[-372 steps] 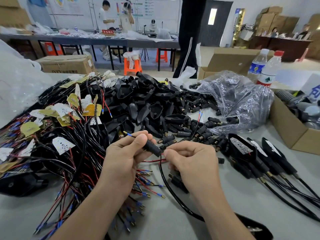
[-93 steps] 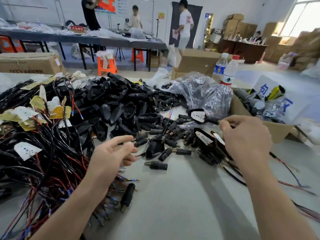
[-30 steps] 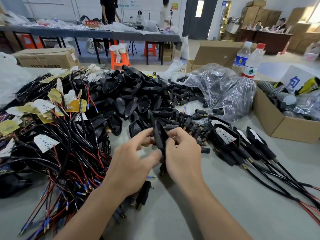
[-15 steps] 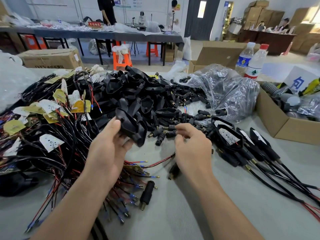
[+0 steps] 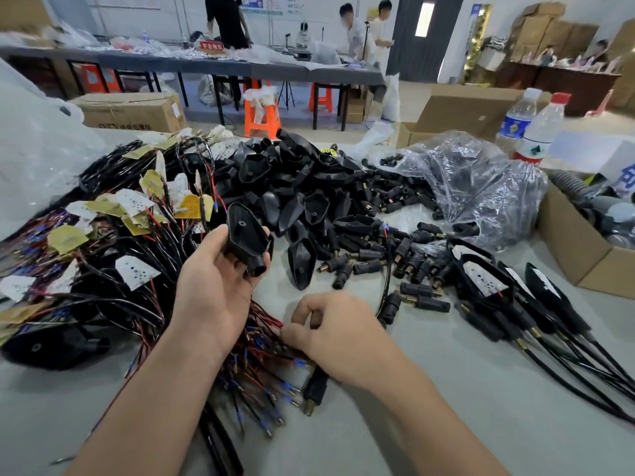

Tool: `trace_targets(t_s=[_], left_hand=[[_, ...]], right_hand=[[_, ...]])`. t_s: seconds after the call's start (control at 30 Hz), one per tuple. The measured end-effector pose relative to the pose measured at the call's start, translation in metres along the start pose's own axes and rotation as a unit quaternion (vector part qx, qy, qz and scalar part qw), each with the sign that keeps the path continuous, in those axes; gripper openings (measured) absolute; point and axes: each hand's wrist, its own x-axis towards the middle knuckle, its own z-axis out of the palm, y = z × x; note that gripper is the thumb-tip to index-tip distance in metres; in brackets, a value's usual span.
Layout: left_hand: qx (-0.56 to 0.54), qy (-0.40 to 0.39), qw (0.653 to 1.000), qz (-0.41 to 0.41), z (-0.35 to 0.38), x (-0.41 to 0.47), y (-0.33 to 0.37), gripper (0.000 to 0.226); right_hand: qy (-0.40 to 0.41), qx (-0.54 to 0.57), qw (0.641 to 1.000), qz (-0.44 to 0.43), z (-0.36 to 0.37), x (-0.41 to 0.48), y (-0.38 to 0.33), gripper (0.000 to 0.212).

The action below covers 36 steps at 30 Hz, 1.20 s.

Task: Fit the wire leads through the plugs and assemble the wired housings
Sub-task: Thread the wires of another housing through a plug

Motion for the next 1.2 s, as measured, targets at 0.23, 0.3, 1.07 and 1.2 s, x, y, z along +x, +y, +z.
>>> trace_targets(t_s=[0.23, 0.3, 1.07, 1.2], left_hand=[[-0.031, -0.038, 0.999, 0.005, 0.002, -0.006, 0.004, 0.031], [-0.035, -0.048, 0.998, -0.001, 0.002, -0.007, 0.007, 0.034], [-0.023, 0.043, 0.998, 0.035, 0.001, -0.007, 0.005, 0.03], [0.014, -0.016, 1.0, -0.018, 0.006, -0.01, 0.001, 0.032]], right_hand=[[0.241, 0.104, 0.965, 0.026, -0.011, -0.003, 0.005, 0.02], [0.349, 0.109, 0.929, 0.057, -0.02, -0.004, 0.011, 0.017], [0.132, -0.305, 0.943, -0.026, -0.005, -0.018, -0.007, 0.025], [0.081, -0.254, 0.964, -0.027, -0.009, -0.018, -0.003, 0.014]])
